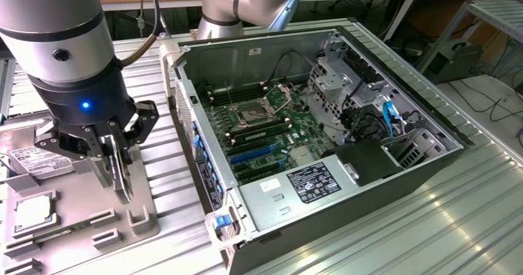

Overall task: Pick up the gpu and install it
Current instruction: 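Pick up the gpu and move the gpu toward the slot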

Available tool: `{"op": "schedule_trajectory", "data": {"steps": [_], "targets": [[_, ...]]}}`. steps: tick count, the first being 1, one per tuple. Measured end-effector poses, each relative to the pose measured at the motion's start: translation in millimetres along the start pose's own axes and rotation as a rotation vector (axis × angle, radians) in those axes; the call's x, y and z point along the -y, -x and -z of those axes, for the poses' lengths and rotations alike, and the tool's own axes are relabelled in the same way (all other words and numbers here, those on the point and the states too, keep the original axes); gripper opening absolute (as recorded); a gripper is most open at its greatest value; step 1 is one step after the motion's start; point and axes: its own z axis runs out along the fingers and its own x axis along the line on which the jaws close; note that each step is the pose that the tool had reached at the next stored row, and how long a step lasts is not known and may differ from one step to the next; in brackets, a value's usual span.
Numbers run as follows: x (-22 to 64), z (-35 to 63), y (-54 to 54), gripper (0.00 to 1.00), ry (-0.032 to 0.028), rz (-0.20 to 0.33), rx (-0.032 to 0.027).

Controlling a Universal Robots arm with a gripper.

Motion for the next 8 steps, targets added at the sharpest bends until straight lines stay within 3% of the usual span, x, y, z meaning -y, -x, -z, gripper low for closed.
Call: {"op": "schedule_trajectory", "data": {"steps": [8], "targets": [[0.3, 4.8, 0.0, 0.28, -0.0001, 0.0, 0.0]]}}
